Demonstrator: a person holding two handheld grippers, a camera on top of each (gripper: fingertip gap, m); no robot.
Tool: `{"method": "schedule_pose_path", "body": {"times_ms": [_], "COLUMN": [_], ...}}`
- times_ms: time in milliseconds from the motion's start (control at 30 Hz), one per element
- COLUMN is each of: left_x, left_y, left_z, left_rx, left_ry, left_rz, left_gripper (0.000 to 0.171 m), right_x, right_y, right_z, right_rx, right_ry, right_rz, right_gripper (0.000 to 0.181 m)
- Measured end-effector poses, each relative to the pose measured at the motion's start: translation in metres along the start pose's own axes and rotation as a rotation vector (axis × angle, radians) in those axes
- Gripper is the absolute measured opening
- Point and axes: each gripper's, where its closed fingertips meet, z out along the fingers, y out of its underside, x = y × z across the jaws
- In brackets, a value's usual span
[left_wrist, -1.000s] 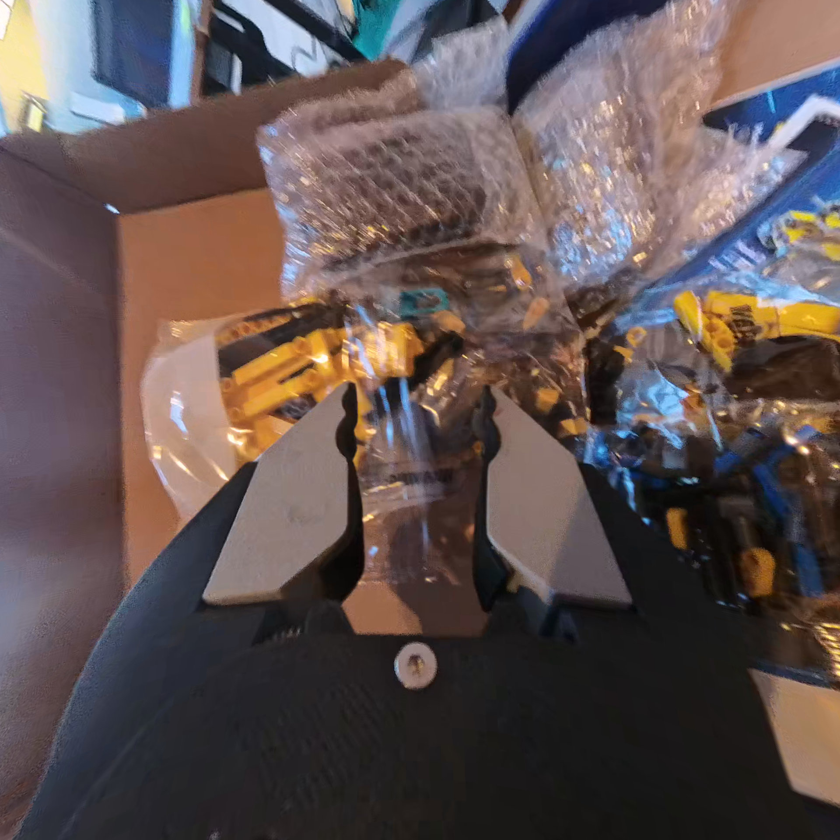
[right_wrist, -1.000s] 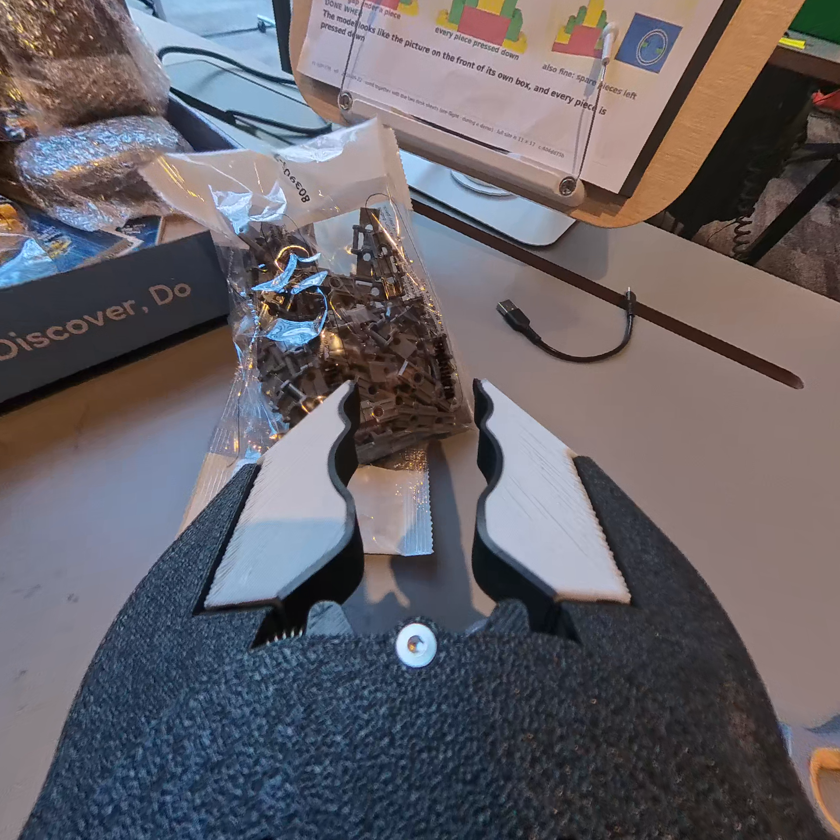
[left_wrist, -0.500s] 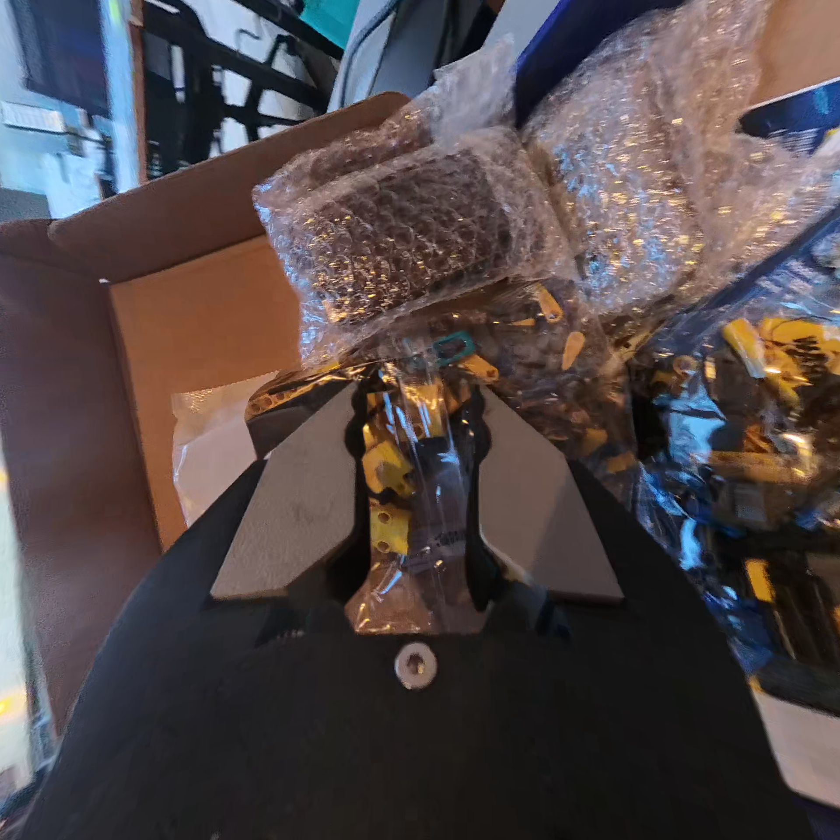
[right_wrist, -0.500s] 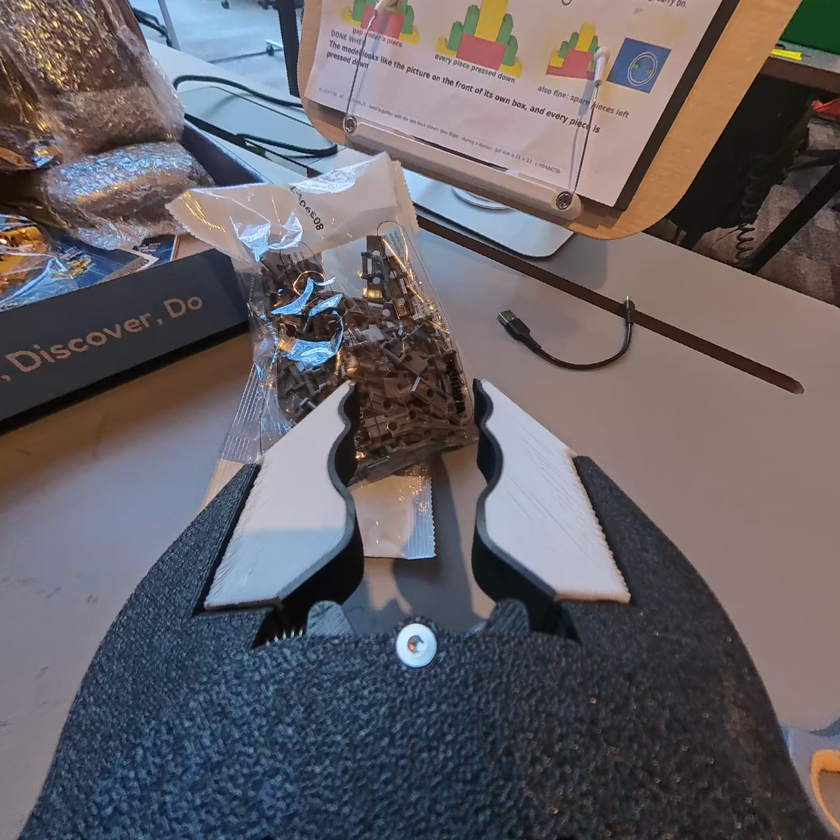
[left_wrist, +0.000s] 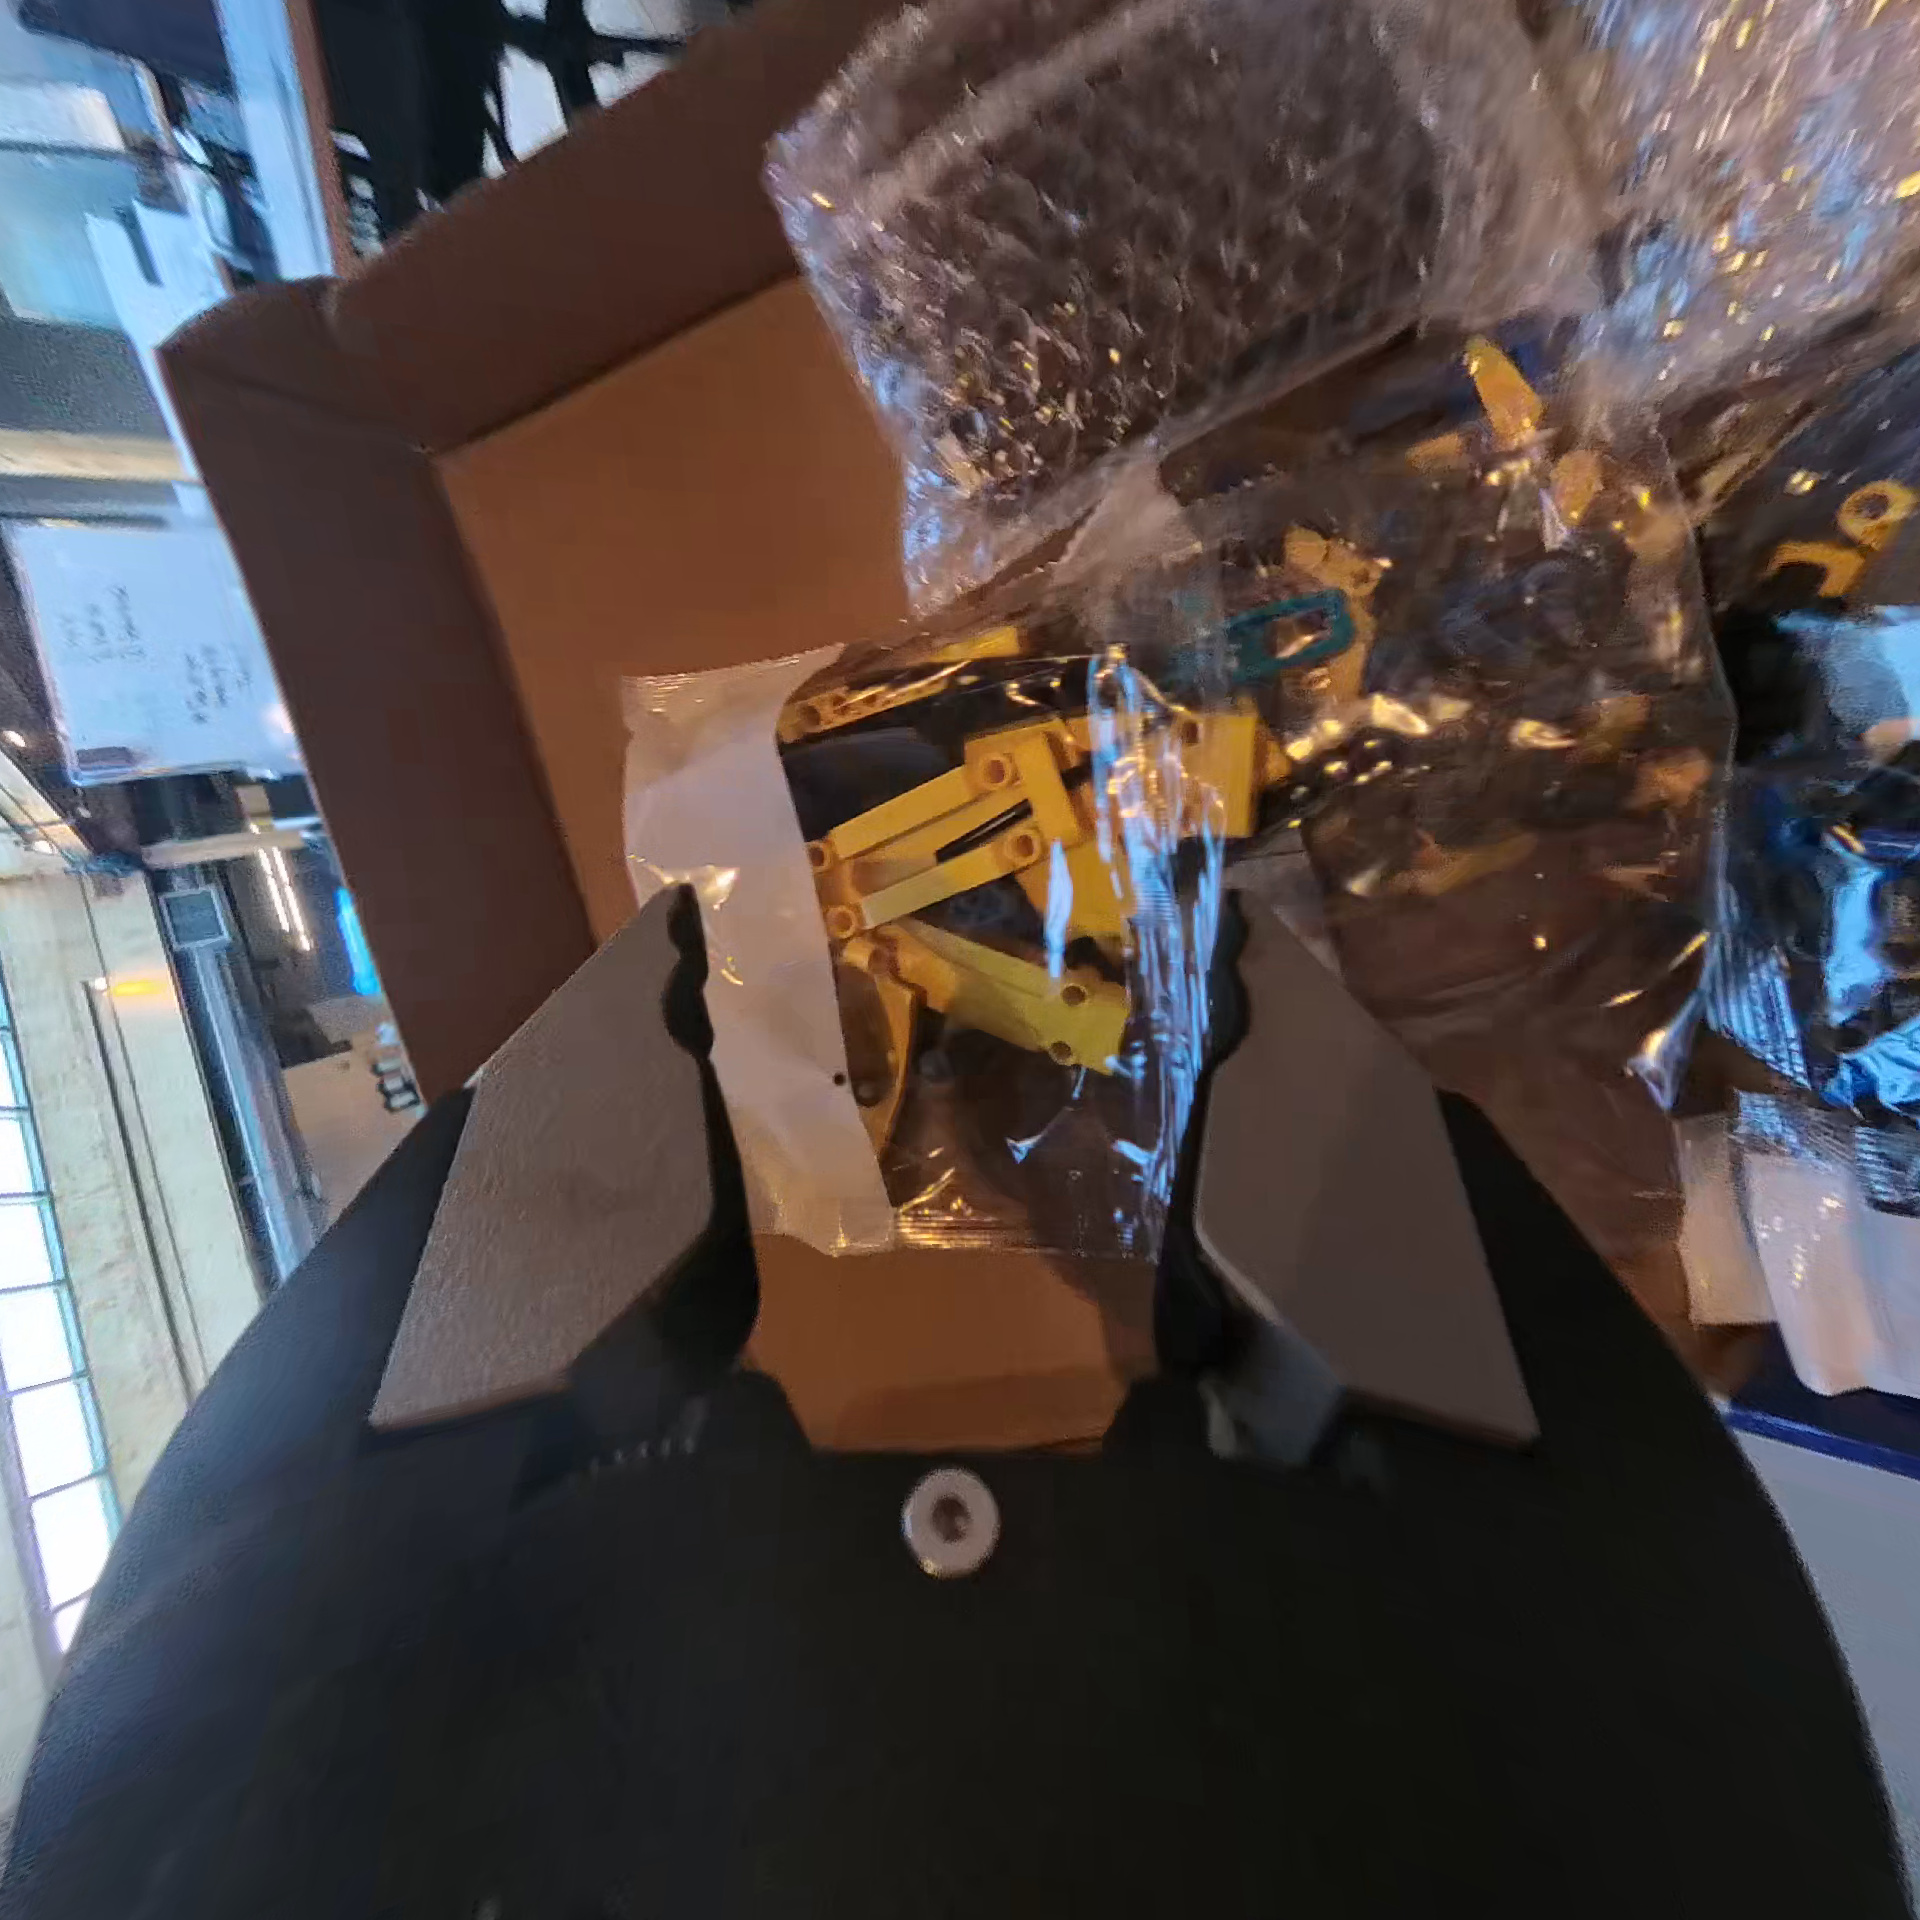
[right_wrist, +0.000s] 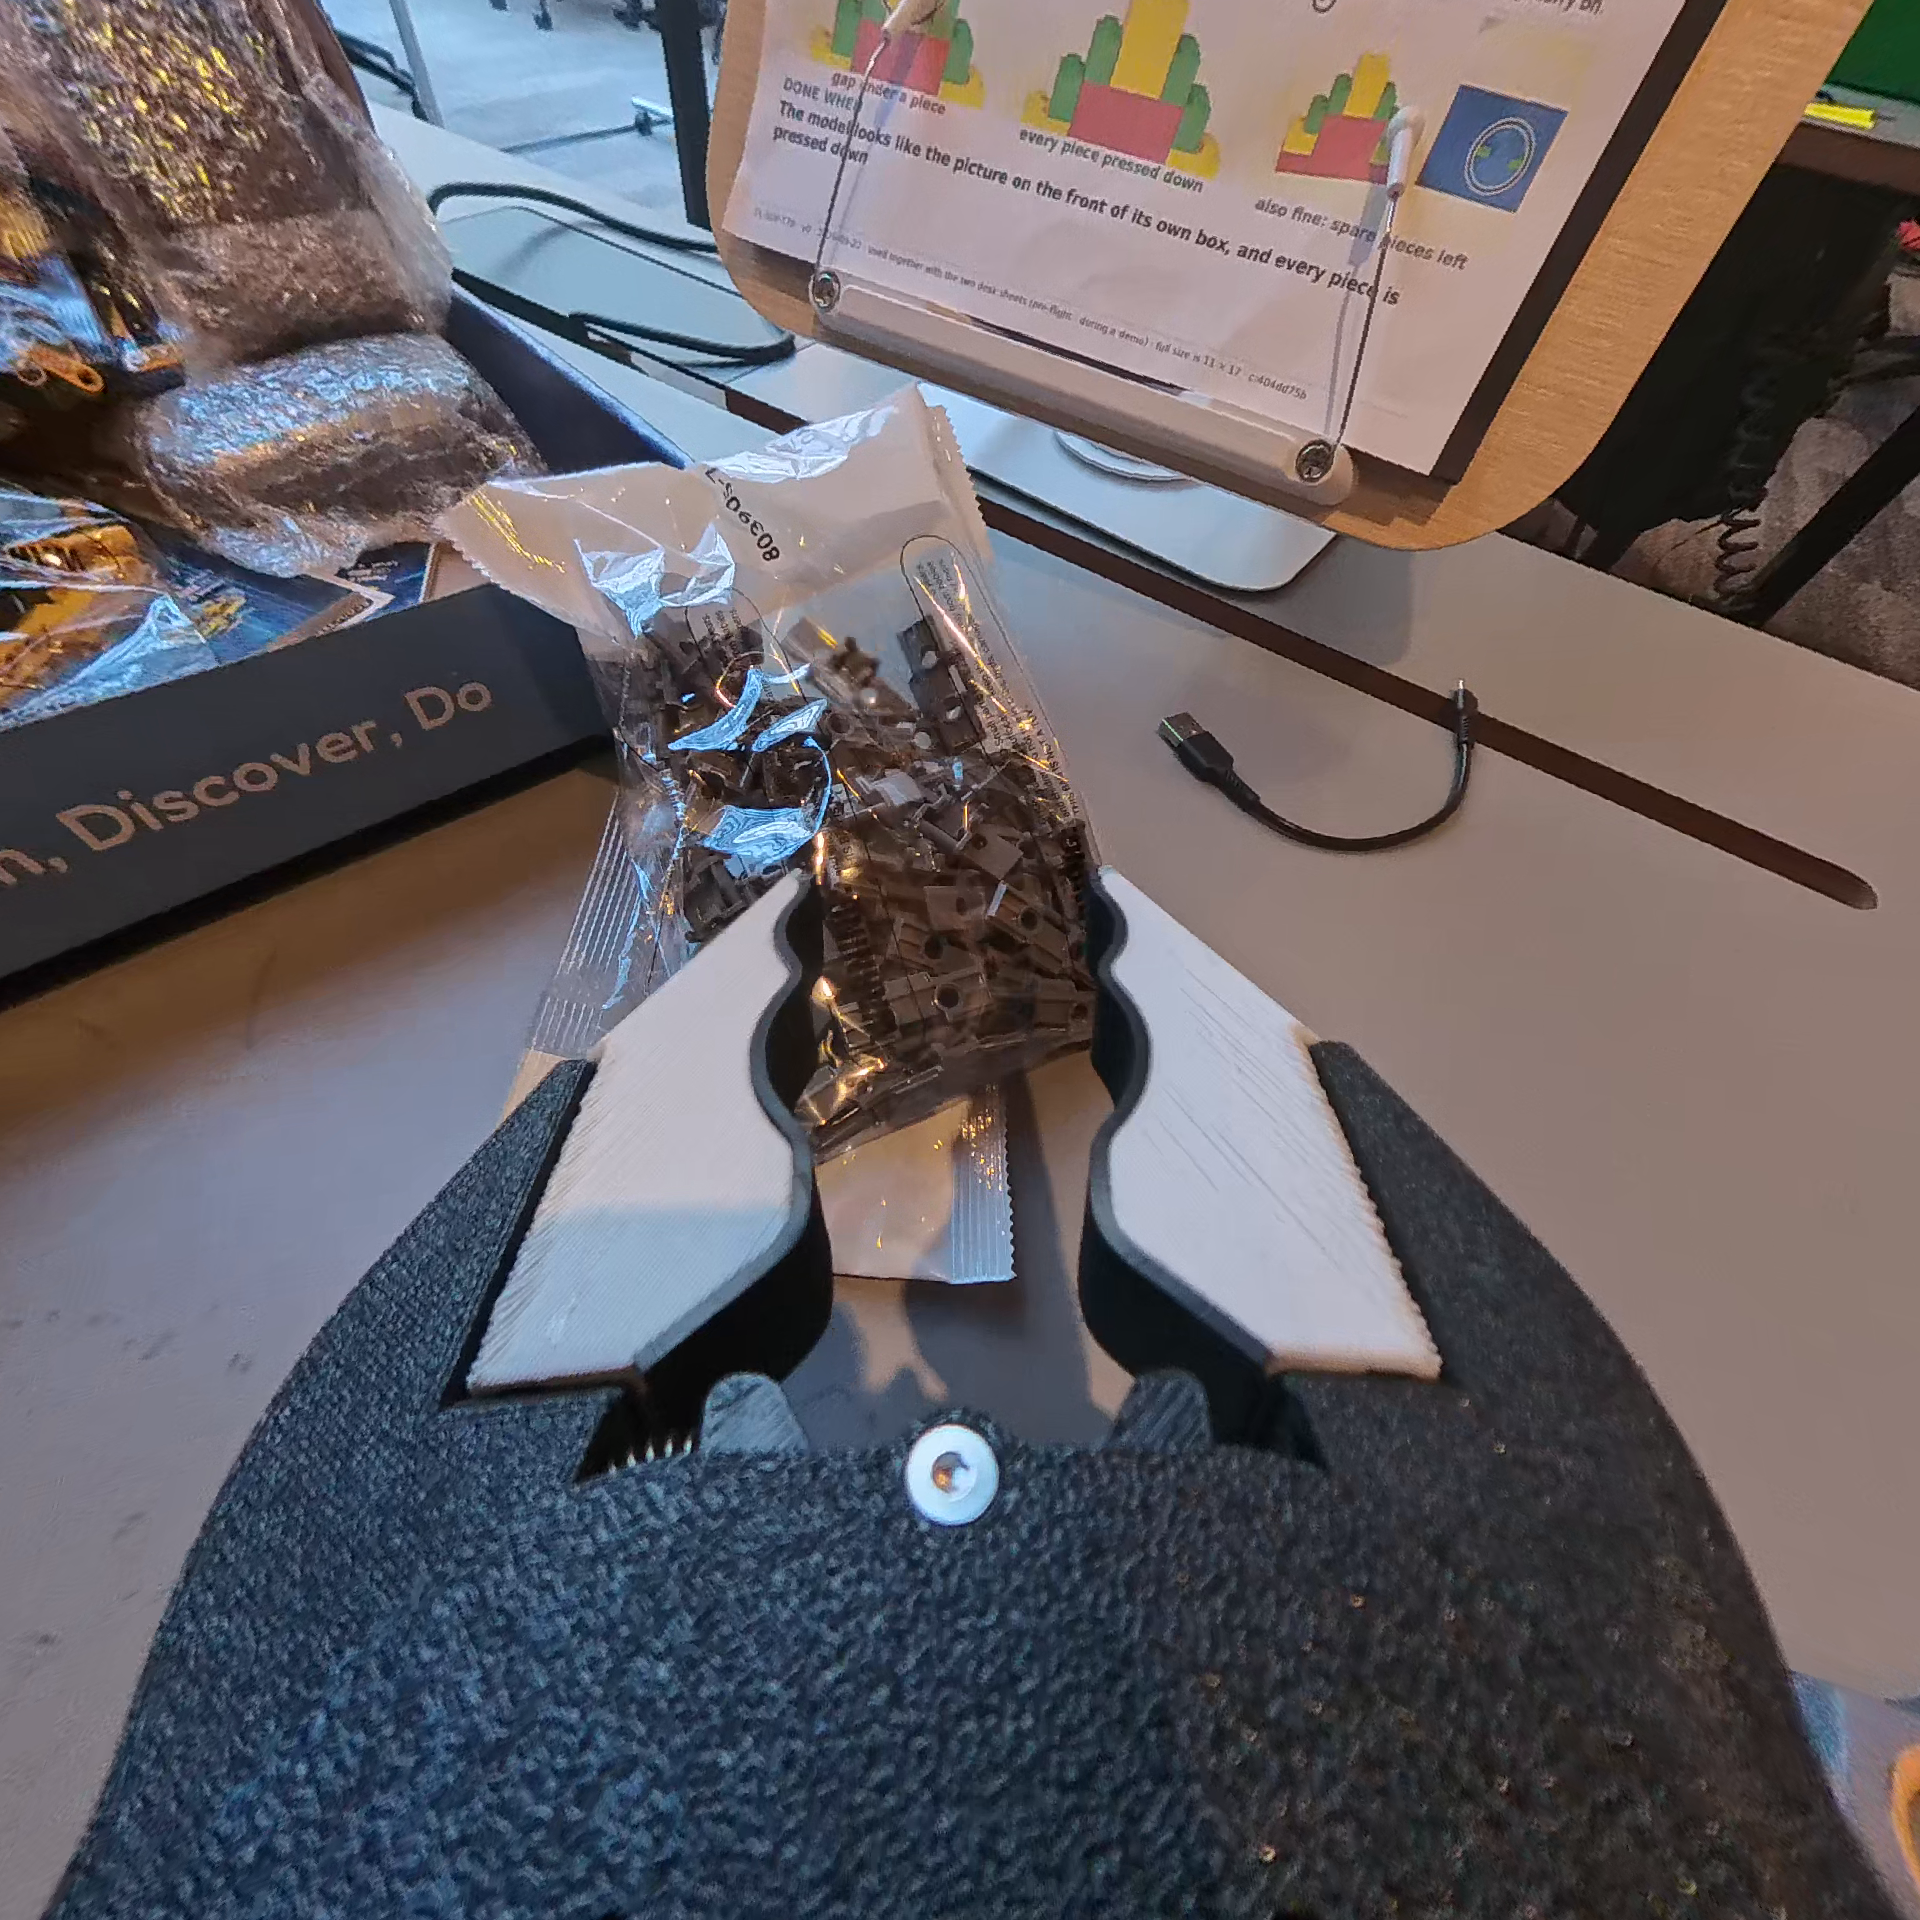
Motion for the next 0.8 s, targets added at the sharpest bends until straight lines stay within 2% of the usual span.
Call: {"method": "schedule_pose_path", "body": {"times_ms": [100, 200, 267, 367, 467, 500, 600, 667, 800], "left_x": [0.002, 0.012, 0.019, 0.032, 0.033, 0.035, 0.026, 0.013, -0.001], "left_y": [0.005, 0.025, 0.039, 0.044, 0.041, 0.039, 0.036, 0.031, 0.014], "left_z": [-0.002, 0.011, 0.020, 0.028, 0.032, 0.032, 0.033, 0.031, 0.016], "left_rx": [0.004, -0.077, -0.128, -0.125, -0.087, -0.078, -0.057, -0.034, 0.069], "left_ry": [0.052, 0.100, 0.076, 0.071, 0.047, 0.048, -0.053, -0.151, -0.176], "left_rz": [-0.045, -0.037, 0.023, 0.067, 0.101, 0.109, 0.180, 0.208, 0.122], "left_gripper": [0.102, 0.111, 0.113, 0.094, 0.088, 0.077, 0.022, 0.000, 0.000], "right_x": [-0.001, -0.003, -0.004, -0.003, -0.003, -0.004, -0.005, -0.006, -0.005], "right_y": [0.001, 0.003, 0.002, 0.001, 0.002, 0.003, 0.003, 0.002, 0.001], "right_z": [0.001, 0.002, 0.002, 0.001, 0.001, 0.002, 0.002, 0.002, 0.001], "right_rx": [-0.003, -0.012, -0.012, -0.007, -0.010, -0.011, -0.014, -0.012, -0.005], "right_ry": [-0.009, -0.012, -0.011, -0.011, -0.015, -0.017, -0.021, -0.022, -0.024], "right_rz": [0.007, 0.000, -0.005, -0.001, 0.003, 0.003, -0.001, -0.002, 0.005], "right_gripper": [0.049, 0.049, 0.049, 0.049, 0.049, 0.049, 0.049, 0.048, 0.048]}}
